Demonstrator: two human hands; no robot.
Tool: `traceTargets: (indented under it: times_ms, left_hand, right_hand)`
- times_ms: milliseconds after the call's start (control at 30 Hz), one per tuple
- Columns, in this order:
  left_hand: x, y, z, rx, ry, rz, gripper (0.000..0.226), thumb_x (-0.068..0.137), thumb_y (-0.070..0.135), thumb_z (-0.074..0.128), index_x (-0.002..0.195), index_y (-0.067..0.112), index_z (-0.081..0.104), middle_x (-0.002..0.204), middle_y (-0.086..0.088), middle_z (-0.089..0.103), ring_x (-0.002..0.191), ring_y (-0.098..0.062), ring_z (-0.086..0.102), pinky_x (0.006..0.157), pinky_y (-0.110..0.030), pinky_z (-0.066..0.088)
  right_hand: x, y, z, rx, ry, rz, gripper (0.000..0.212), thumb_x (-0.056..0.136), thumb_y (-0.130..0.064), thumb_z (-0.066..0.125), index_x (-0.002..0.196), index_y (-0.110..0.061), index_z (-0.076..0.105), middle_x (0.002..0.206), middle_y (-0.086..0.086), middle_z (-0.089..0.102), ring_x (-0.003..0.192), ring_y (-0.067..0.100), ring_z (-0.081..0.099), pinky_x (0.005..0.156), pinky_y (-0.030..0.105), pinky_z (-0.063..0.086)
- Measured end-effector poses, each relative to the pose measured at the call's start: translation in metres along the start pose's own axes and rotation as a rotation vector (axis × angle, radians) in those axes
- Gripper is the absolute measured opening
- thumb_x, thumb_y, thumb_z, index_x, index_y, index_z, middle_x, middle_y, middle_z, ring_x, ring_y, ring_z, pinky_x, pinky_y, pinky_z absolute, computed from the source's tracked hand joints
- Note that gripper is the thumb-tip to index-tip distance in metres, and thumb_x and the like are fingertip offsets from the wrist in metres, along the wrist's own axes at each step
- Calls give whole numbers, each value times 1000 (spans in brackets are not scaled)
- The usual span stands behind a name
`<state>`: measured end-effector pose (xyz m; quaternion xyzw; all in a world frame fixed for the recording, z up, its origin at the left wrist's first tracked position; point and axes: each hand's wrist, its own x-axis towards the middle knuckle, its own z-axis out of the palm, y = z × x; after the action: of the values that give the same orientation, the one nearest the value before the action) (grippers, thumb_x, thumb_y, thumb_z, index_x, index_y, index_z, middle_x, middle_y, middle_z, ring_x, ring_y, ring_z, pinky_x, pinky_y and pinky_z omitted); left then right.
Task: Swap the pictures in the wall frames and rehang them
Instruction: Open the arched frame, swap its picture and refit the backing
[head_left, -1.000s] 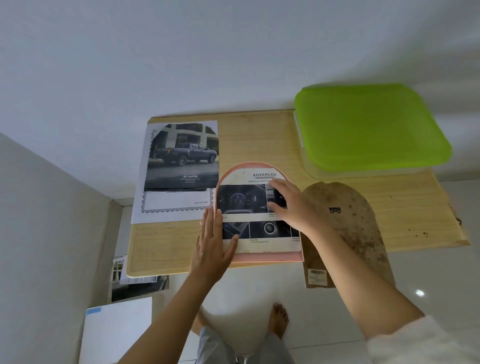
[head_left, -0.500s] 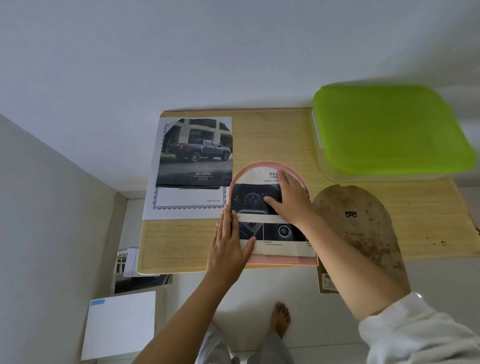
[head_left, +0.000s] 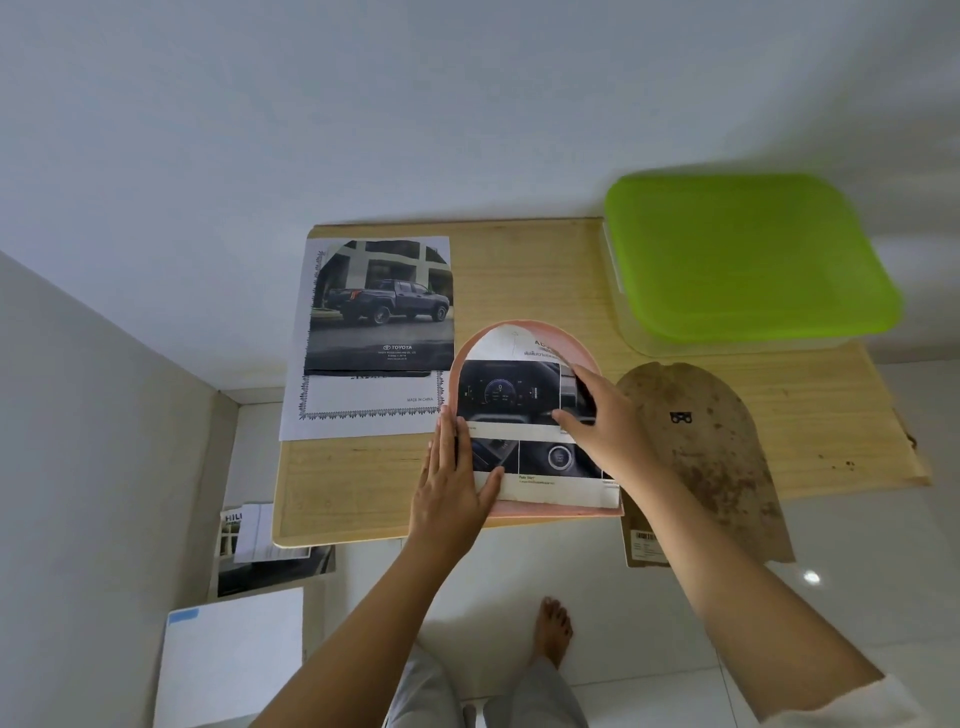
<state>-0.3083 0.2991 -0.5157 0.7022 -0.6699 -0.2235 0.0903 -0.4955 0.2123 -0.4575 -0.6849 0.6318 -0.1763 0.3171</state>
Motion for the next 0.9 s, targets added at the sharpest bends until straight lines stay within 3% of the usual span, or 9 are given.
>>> traceTargets:
  times_ms: [167,300,333,433,567,733,833,900]
  left_hand:
    - [0,0,-4,-44,2,-5,81,89,63,15,146,14,-17,151,-1,-29,142,-16,-12,113,-28,-5]
    - [2,0,-8,-112,-21,-9,77,95,51,29,146,16,-17,153,0,-26,143,-16,-11,118,-33,2]
    - [2,0,-9,-127,-25,-14,77,95,50,30,145,17,-17,153,0,-25,144,-17,-11,118,-35,6]
    - [1,4,-11,-179,-36,-70,74,96,47,32,146,19,-14,154,1,-24,144,-21,-7,116,-38,15]
    - [2,20,-15,-257,12,-127,63,97,44,29,148,20,1,155,2,-20,144,-24,-2,114,-45,22]
    - [6,68,-21,-511,98,-141,56,99,38,29,148,17,11,156,0,-4,144,-20,0,117,-40,14]
    - [12,110,-19,-733,124,-173,50,99,30,37,145,15,22,143,-4,24,124,-16,37,100,-28,37]
    - [16,141,-15,-820,120,-219,47,98,26,41,142,16,29,131,-2,34,98,-4,44,85,-23,38]
  right_hand:
    - [-32,8,5,196,163,167,54,85,-13,64,135,-16,43,136,0,49,125,14,45,101,21,33]
    - [-46,5,14,466,260,290,47,84,-4,62,127,-15,51,120,-1,58,96,5,56,80,10,45]
    - [-46,4,14,507,266,303,45,83,-4,63,125,-16,52,118,1,58,93,6,57,77,13,47]
    - [-45,1,9,688,211,335,44,81,3,63,119,-15,52,118,6,54,89,11,60,64,18,54]
    - [-41,-2,-8,847,87,201,53,78,16,58,120,-15,49,121,8,53,100,10,58,70,17,54]
    - [-43,2,-56,918,-48,77,55,79,15,56,126,-12,46,116,0,55,96,5,64,70,21,55]
    - [-51,24,-93,882,-22,56,56,79,17,56,127,-11,47,115,-1,57,94,0,64,73,20,54]
    - [-60,48,-116,828,14,59,56,79,15,58,124,-17,51,120,0,57,103,3,62,81,22,54]
